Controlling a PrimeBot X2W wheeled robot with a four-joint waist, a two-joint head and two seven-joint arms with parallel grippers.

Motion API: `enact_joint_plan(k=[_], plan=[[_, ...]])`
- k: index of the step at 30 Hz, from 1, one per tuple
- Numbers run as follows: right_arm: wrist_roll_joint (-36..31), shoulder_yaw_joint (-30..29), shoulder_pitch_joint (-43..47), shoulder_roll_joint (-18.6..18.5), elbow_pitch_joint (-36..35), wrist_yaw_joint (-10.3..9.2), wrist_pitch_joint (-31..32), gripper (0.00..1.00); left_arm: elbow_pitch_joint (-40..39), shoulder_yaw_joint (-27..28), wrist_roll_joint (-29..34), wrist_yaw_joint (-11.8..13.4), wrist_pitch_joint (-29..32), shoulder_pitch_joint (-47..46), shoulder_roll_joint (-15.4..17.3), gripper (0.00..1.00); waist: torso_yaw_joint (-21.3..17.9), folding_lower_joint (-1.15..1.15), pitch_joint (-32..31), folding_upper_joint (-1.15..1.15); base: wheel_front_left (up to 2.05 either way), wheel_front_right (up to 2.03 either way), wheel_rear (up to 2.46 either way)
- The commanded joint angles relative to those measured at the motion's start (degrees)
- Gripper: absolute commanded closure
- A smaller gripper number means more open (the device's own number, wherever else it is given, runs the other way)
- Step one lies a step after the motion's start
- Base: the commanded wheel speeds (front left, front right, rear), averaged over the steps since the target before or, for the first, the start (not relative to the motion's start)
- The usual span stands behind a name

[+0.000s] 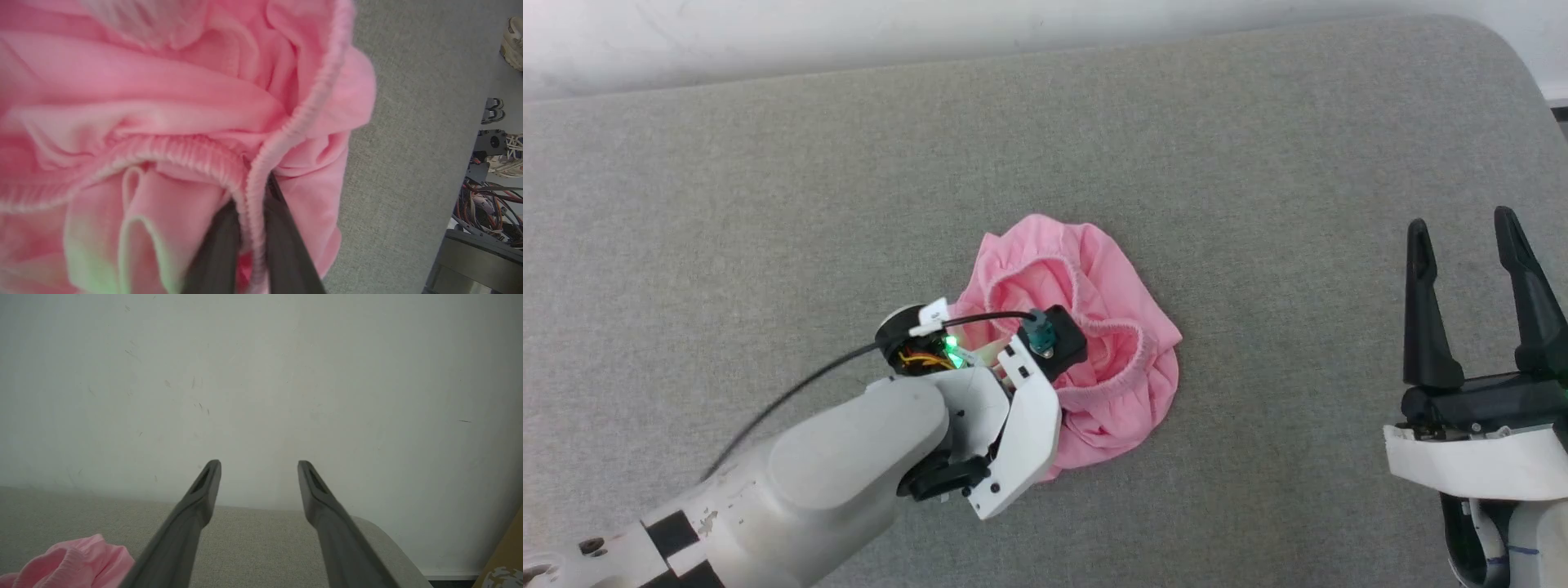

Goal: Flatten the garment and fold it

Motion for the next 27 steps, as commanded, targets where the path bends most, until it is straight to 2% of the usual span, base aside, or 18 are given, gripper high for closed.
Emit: enact_joint_plan(k=[1,2,5,8,13,16,19,22,25,27], plan=[[0.35,-0.38,0.10,0.19,0.27,-0.12,-0.27,0.00,0.87,-1.26,0.18,-0.05,-0.67,2.35,-0.05,0.27,0.53,0.00,-0.84,0.00,0.00,0.00,0.00],[0.30,-0.61,0.31,0.19,0.44,-0.12,-0.27,0.00,1.41,-1.26,0.27,-0.05,-3.04,1.79,-0.03,0.00,0.76,0.00,-1.37,0.00,0.00,0.00,0.00],[0.18,-0.93,1.11,0.19,0.66,-0.12,-0.27,0.00,2.64,0.39,1.20,0.01,-11.93,0.07,-0.12,0.00,1.45,0.00,-3.11,0.00,0.00,0.00,0.00],[0.17,-1.27,2.26,0.19,0.79,-0.12,-0.27,0.00,3.02,4.03,3.16,2.37,-21.95,-0.03,-0.57,0.00,2.19,0.00,-5.04,0.00,0.00,0.00,0.00],[0.01,-1.38,4.08,0.19,0.74,-0.12,-0.27,0.00,1.91,10.21,7.66,12.61,-38.99,2.94,-0.59,0.00,3.58,0.00,-7.84,0.00,0.00,0.00,0.00],[-0.13,-1.61,4.77,0.19,0.69,-0.12,-0.27,0.00,1.31,12.90,9.26,18.23,-44.52,6.03,-0.75,0.00,4.55,0.00,-9.00,0.00,0.00,0.00,0.00],[-0.27,-1.69,5.15,0.19,0.66,-0.12,-0.27,0.00,-0.42,17.86,10.95,24.53,-46.17,10.06,-1.06,0.00,5.30,0.00,-9.76,0.00,0.00,0.00,0.00],[-0.17,-1.75,5.38,0.19,0.54,-0.12,-0.27,0.00,-6.20,26.26,15.78,30.97,-46.27,15.82,-1.72,0.00,5.89,0.00,-10.05,0.00,0.00,0.00,0.00],[-0.05,-1.66,5.61,0.19,0.57,-0.12,-0.27,0.00,-11.29,35.36,21.55,36.18,-46.29,23.38,-2.32,0.00,6.32,0.00,-10.19,0.00,0.00,0.00,0.00],[0.15,-1.70,5.78,0.19,0.73,-0.12,-0.27,0.00,-13.72,40.73,24.66,38.05,-46.30,28.53,-3.24,0.00,6.55,0.00,-10.23,0.00,0.00,0.00,0.00]])
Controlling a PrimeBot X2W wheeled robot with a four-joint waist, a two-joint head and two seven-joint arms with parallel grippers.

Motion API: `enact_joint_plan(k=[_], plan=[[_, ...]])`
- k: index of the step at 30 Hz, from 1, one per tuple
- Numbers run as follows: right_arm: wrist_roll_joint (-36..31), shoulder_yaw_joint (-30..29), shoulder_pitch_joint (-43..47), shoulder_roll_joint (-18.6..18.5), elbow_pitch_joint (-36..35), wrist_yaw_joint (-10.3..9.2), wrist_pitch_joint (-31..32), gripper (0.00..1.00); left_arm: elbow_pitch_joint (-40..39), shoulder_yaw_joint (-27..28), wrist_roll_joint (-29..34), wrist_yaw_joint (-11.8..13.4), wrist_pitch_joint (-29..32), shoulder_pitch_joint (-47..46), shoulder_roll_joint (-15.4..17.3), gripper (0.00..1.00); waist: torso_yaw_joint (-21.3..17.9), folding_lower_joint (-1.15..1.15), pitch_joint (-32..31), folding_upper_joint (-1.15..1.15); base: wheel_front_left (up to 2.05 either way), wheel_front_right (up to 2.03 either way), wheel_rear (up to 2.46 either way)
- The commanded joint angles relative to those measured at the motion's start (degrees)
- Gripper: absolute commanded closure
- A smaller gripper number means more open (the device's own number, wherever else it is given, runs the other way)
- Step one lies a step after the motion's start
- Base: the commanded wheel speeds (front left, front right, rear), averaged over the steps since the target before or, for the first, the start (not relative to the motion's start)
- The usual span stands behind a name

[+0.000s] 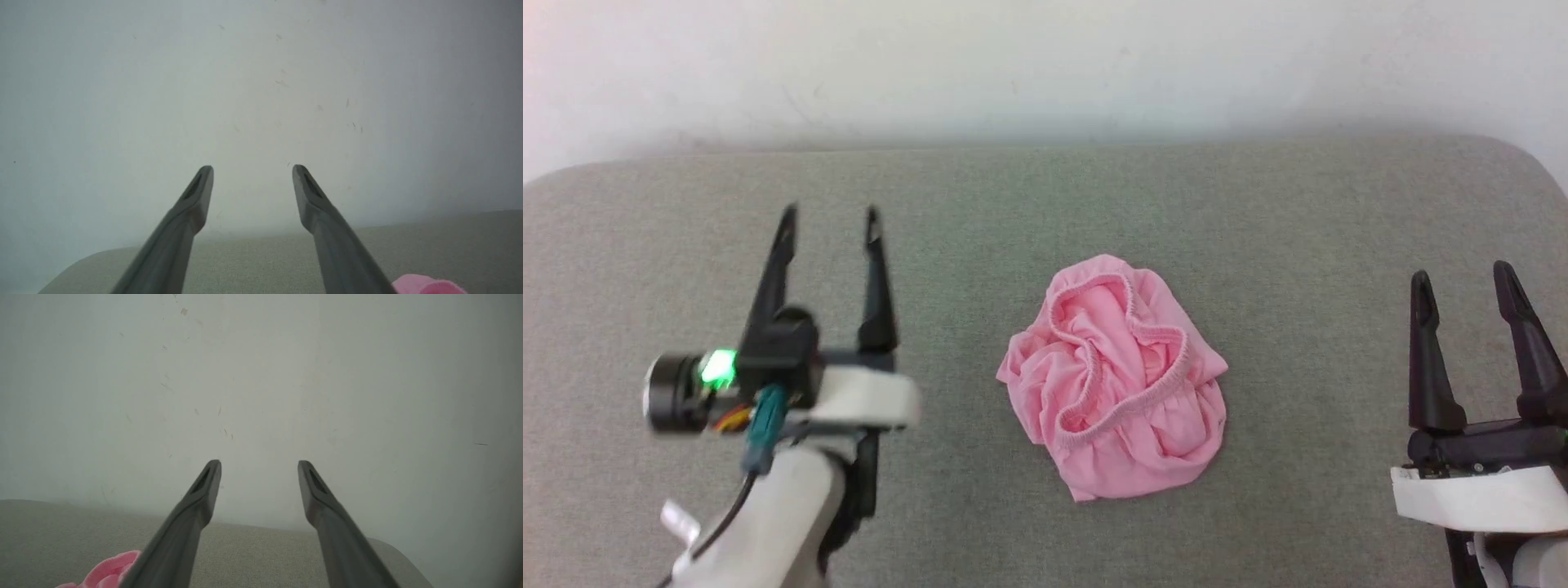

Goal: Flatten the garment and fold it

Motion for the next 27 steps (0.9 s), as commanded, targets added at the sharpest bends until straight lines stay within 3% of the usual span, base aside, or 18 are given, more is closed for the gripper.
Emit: enact_joint_plan(k=[1,6,14,15,21,27], plan=[[0.38,-0.28,0.88,0.17,0.14,-0.12,-0.27,0.00,-0.87,2.28,1.97,0.55,-0.26,3.44,-0.89,0.00,0.30,0.01,-0.10,0.00,0.00,0.00,0.00],[1.26,-0.56,1.14,0.17,1.36,-0.12,-0.27,0.00,-3.16,10.97,7.18,-1.13,-0.26,12.57,-4.49,0.00,0.41,0.01,-0.10,0.00,0.00,0.00,0.00],[2.45,-0.33,2.38,0.17,3.39,-0.12,-0.27,0.00,-5.16,18.61,13.15,-9.57,-0.26,21.16,-11.04,0.00,0.67,0.01,-0.69,0.00,0.00,0.00,0.00],[2.45,-0.33,2.38,0.17,3.39,-0.12,-0.27,0.00,-5.16,18.61,13.15,-9.57,-0.26,21.16,-11.04,0.00,0.67,0.01,-0.69,0.00,0.00,0.00,0.00],[2.53,-0.11,2.35,0.17,3.42,-0.12,-0.27,0.00,-5.19,22.31,15.19,-17.35,-0.27,18.91,-14.28,0.00,1.46,0.01,-0.73,0.00,0.00,0.00,0.00],[1.93,0.62,1.12,0.17,3.28,-0.12,-0.27,0.00,2.77,21.43,16.92,-27.78,-0.27,7.11,-12.41,0.00,1.65,0.01,0.11,0.00,0.00,0.00,0.00]])
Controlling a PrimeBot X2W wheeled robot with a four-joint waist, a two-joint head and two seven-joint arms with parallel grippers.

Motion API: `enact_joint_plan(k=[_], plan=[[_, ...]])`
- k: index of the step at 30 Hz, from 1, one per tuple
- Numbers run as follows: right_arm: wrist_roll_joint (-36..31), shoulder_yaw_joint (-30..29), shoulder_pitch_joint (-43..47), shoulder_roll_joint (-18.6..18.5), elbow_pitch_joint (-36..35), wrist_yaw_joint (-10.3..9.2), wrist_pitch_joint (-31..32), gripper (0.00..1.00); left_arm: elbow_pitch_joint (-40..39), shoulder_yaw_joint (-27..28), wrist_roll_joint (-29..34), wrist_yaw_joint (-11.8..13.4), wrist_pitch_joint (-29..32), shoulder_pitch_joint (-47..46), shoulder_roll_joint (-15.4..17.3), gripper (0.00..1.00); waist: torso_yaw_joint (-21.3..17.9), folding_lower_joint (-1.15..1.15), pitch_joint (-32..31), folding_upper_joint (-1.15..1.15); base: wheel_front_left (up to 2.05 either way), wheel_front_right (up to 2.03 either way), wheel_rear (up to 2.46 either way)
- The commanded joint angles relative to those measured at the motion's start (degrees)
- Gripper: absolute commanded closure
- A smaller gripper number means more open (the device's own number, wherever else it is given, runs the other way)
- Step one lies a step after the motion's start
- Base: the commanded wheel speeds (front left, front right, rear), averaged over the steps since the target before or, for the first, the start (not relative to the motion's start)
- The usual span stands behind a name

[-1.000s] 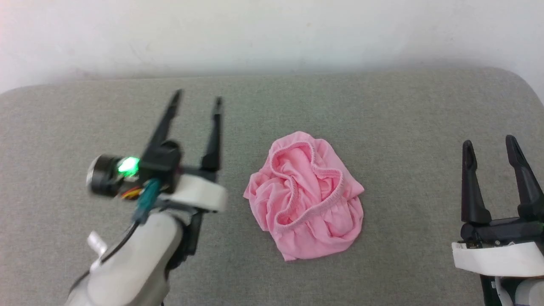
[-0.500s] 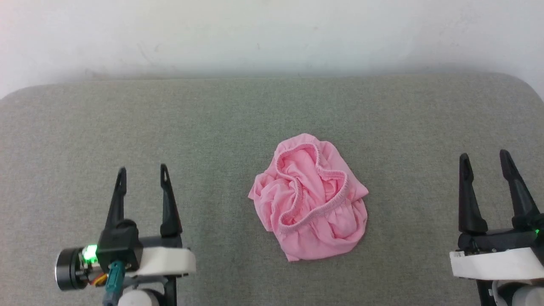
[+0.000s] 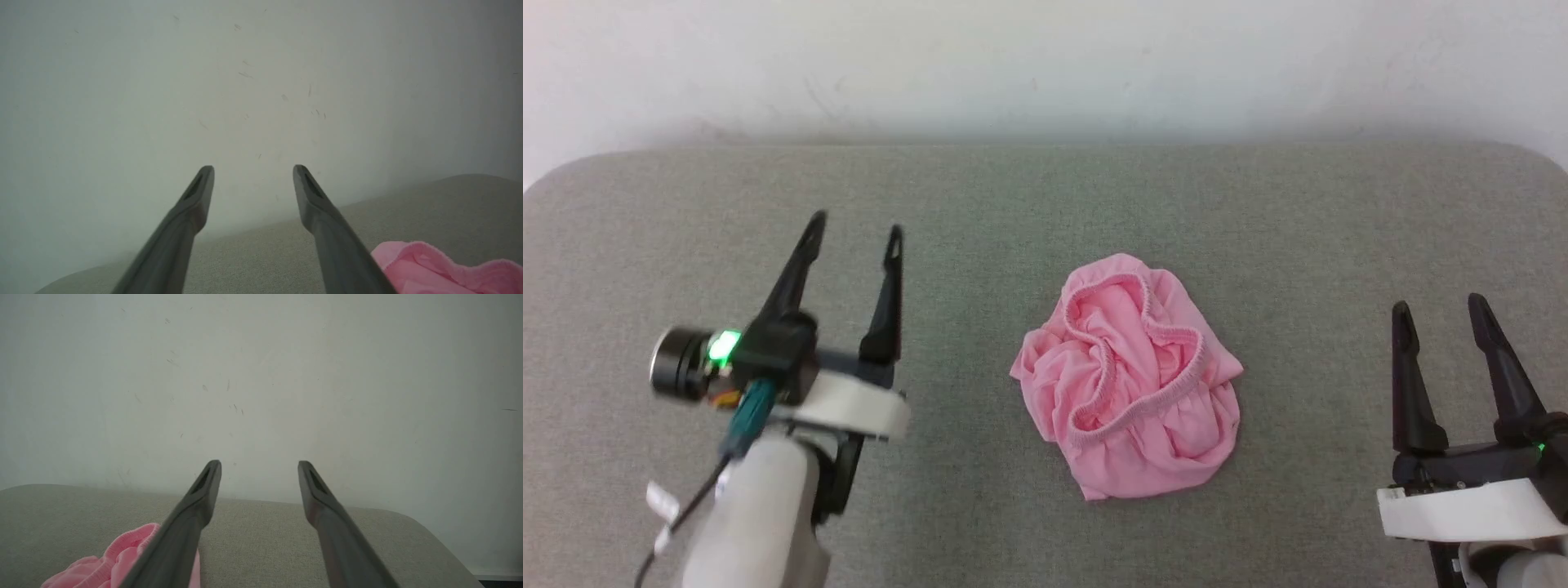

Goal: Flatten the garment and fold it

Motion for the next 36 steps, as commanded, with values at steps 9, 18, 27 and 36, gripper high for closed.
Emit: enact_joint_plan(k=[9,18,27,36], plan=[[-0.04,0.65,-2.33,0.18,0.05,-0.12,-0.27,0.00,22.72,-10.07,1.84,-8.73,11.50,-21.26,1.64,0.00,-3.87,0.00,2.71,0.00,0.00,0.00,0.00],[0.79,1.47,-4.81,0.18,0.35,-0.12,-0.27,0.00,32.03,-37.58,-20.71,-9.26,36.01,-35.70,5.31,0.00,-8.70,0.00,6.80,0.00,0.00,0.00,0.00],[1.67,2.33,-8.19,0.18,0.39,-0.12,-0.27,0.00,32.42,-56.67,-36.47,-9.27,50.34,-46.26,10.46,0.00,-12.46,0.00,12.59,0.00,0.00,0.00,0.00],[2.45,2.29,-9.37,0.18,1.16,-0.12,-0.27,0.00,28.95,-62.86,-37.91,-9.28,57.42,-45.83,13.23,1.00,-13.34,0.00,14.36,0.00,0.00,0.00,0.00]])
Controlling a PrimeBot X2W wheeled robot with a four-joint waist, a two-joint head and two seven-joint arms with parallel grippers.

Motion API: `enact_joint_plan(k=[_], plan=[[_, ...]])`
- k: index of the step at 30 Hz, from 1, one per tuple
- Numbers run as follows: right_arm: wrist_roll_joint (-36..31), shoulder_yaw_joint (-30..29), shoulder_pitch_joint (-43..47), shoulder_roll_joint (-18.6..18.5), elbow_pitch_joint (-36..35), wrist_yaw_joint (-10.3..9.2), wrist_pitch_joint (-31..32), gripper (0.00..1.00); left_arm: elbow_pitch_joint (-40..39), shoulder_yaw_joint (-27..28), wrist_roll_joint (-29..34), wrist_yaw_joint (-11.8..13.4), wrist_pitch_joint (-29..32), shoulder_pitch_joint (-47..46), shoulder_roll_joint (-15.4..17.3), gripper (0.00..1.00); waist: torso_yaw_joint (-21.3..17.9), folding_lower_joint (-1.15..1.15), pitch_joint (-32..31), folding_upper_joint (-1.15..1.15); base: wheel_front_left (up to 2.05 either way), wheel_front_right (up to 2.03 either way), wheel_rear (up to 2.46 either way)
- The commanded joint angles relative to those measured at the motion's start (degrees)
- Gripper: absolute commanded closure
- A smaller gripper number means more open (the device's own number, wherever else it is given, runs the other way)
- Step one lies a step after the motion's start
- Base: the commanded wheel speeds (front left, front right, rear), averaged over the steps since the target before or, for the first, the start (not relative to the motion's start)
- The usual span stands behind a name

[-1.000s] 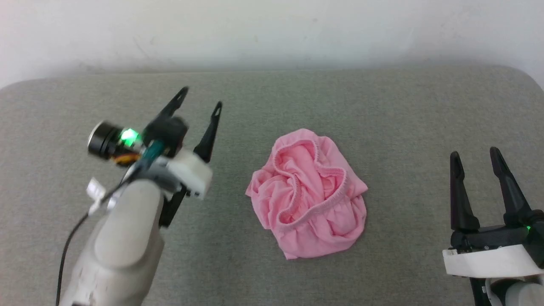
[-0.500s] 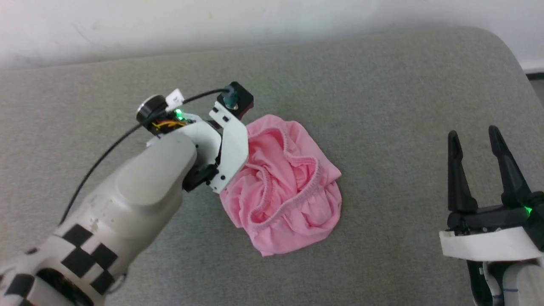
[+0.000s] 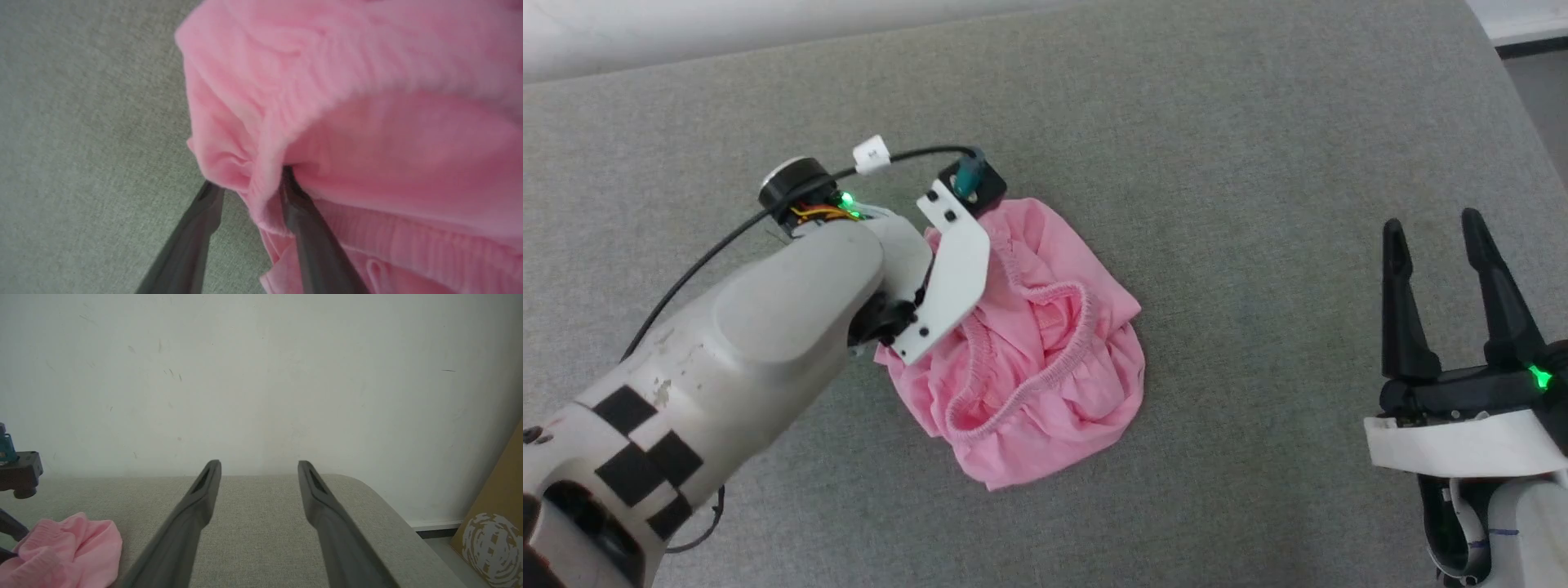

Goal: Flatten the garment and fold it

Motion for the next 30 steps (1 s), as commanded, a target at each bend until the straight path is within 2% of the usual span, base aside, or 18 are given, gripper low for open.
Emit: enact_joint_plan(k=[1,3,5,10,12,17,21,25,26,27,30], plan=[[0.38,-0.24,-0.37,0.16,0.23,-0.12,-0.27,0.00,-0.65,-1.48,1.36,-0.03,-0.14,3.38,0.41,1.00,0.15,0.01,-0.04,0.00,0.00,0.00,0.00],[0.11,-0.29,-0.10,0.16,0.38,-0.12,-0.27,0.00,-3.38,-1.50,3.08,-0.03,-2.83,3.32,2.17,1.00,0.96,0.01,-0.81,0.00,0.00,0.00,0.00],[-0.14,-0.46,0.12,0.16,0.39,-0.12,-0.27,0.00,-5.18,-1.51,3.14,-0.03,-8.10,2.56,4.25,1.00,1.82,0.01,-1.67,0.00,0.00,0.00,0.00],[-0.73,-1.38,1.28,0.16,0.11,-0.12,-0.27,0.00,-7.32,0.54,1.08,0.10,-19.32,3.12,10.00,1.00,5.00,0.01,-3.88,0.00,0.00,0.00,0.00],[-0.95,-1.35,1.64,0.16,0.03,-0.12,-0.27,0.00,-7.47,2.27,-0.43,1.18,-21.97,4.86,12.64,1.00,6.10,0.01,-4.39,0.00,0.00,0.00,0.00],[-1.23,-1.29,2.25,0.16,-0.05,-0.12,-0.27,0.00,-7.38,5.51,-4.41,6.43,-25.90,11.38,18.54,1.00,8.51,0.01,-5.05,0.00,0.00,0.00,0.00],[-1.48,-0.89,2.36,0.16,-0.05,-0.12,-0.27,0.00,-4.95,6.49,-7.91,9.38,-27.26,17.40,20.80,1.00,9.50,0.01,-5.03,0.00,0.00,0.00,0.00],[-1.74,-0.79,2.52,0.16,0.12,-0.12,-0.27,0.00,-1.46,6.69,-11.03,10.19,-28.08,21.99,19.53,1.00,10.19,0.01,-5.28,0.00,0.00,0.00,0.00],[-1.80,-0.76,2.60,0.16,0.19,-0.12,-0.27,0.00,-0.55,6.66,-11.26,10.26,-28.66,22.59,18.88,0.83,10.32,0.01,-5.44,0.00,0.00,0.00,0.00],[-1.88,-0.75,2.72,0.16,0.30,-0.12,-0.27,0.00,0.21,6.73,-10.95,10.63,-29.94,22.78,18.21,0.00,10.47,0.01,-5.74,0.00,0.00,0.00,0.00],[-2.02,-0.84,3.14,0.16,0.54,-0.12,-0.27,0.00,1.15,7.39,-10.86,10.92,-32.71,22.72,16.78,0.00,10.85,0.01,-6.67,0.00,0.00,0.00,0.00]])
